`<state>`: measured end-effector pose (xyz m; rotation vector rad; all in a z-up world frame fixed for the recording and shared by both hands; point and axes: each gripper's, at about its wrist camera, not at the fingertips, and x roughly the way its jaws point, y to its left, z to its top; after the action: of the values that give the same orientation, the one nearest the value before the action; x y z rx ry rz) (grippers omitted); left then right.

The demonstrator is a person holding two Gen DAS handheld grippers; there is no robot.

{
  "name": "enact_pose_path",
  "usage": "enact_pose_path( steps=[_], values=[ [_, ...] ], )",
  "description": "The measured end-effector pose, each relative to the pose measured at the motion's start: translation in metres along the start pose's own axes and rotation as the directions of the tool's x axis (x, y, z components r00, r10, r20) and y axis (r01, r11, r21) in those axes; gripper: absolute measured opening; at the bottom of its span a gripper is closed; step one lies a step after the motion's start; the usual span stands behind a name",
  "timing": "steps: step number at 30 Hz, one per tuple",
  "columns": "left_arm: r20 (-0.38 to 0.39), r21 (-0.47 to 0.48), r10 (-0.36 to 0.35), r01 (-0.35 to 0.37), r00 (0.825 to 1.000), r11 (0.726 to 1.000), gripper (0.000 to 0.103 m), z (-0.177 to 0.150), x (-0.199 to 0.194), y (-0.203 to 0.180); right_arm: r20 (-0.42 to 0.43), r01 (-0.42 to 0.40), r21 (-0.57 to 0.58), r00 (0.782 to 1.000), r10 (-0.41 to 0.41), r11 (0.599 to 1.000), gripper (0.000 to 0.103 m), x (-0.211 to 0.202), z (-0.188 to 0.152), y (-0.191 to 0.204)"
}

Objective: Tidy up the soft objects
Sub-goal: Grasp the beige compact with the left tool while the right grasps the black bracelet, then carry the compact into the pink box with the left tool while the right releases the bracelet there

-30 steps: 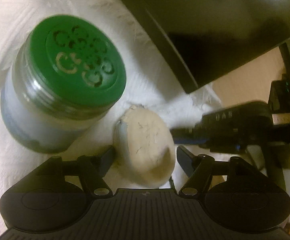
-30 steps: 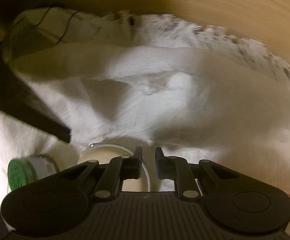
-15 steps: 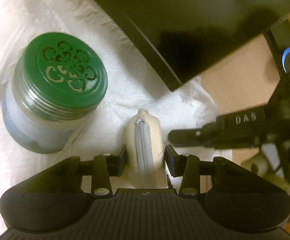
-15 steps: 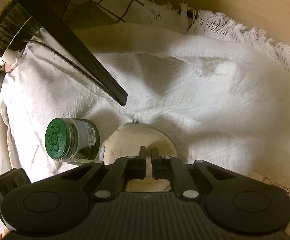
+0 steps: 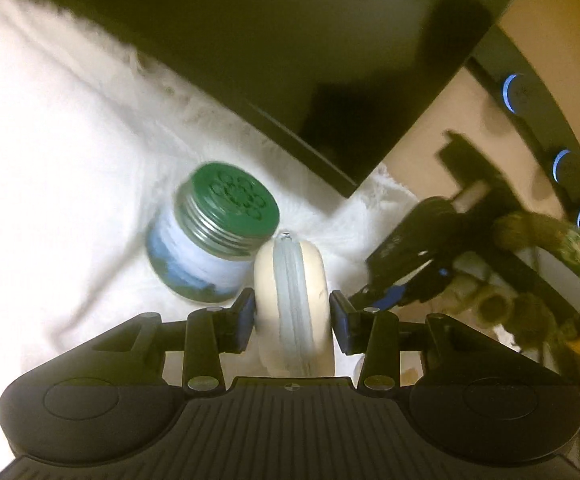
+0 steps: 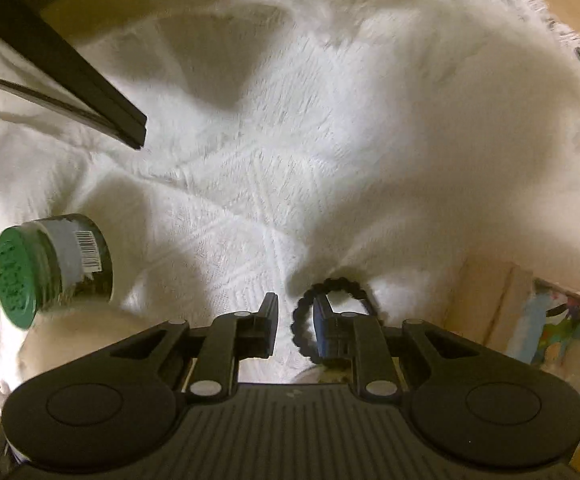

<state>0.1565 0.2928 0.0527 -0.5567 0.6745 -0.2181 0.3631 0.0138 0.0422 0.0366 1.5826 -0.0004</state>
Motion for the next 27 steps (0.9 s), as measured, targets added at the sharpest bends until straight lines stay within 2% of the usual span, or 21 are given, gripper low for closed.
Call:
enact_pose_path(
  steps=[2,4,5,7,10,13,16,20,23,27],
  values=[
    [0.008,0.014,-0.016,0.016,1.000,1.000,0.044,-0.001,-0.009,0.001,-0.020,0.062,-0.019,0.998,-0.062,0.998,0.018,0.008,-0.002,0.012],
    [0.013,0.017,-0.032,0.032,0.999,0.999,0.044,-0.001,-0.021,0.004,-0.007,0.112,-0.063,0.994,-0.113,0.992,0.010,0.011,-0.006,0.023],
    [0.020,0.022,-0.036,0.035,0.999,0.999,0.043,-0.001,-0.026,0.004,0.012,0.120,-0.077,0.993,-0.119,0.990,0.007,0.009,-0.007,0.027],
    [0.030,0.032,-0.043,0.042,0.999,0.999,0.043,0.001,-0.035,0.005,0.046,0.120,-0.083,0.992,-0.116,0.989,0.007,0.001,-0.010,0.031],
    [0.038,0.037,-0.052,0.051,0.998,0.998,0.043,0.006,-0.044,0.005,0.099,0.096,-0.100,0.991,-0.086,0.990,0.007,-0.021,-0.016,0.038],
    [0.046,0.065,-0.056,0.053,0.997,0.997,0.043,0.013,-0.052,0.000,0.153,0.023,-0.122,0.988,-0.004,0.992,0.007,-0.057,-0.030,0.042],
    [0.068,0.100,-0.058,0.051,0.996,0.994,0.043,0.029,-0.059,-0.009,0.215,-0.053,-0.140,0.973,0.082,0.989,0.007,-0.097,-0.050,0.050],
    [0.114,0.157,-0.025,0.006,0.993,0.988,0.043,0.058,-0.069,-0.021,0.310,-0.132,-0.177,0.933,0.183,0.975,0.007,-0.157,-0.074,0.043],
    [0.137,0.200,-0.025,-0.003,0.990,0.980,0.043,0.075,-0.072,-0.035,0.384,-0.175,-0.197,0.892,0.240,0.965,0.007,-0.195,-0.098,0.035],
    [0.133,0.270,-0.031,-0.006,0.991,0.963,0.043,0.087,-0.066,-0.057,0.466,-0.184,-0.207,0.845,0.262,0.961,0.007,-0.222,-0.131,0.017]
  ],
)
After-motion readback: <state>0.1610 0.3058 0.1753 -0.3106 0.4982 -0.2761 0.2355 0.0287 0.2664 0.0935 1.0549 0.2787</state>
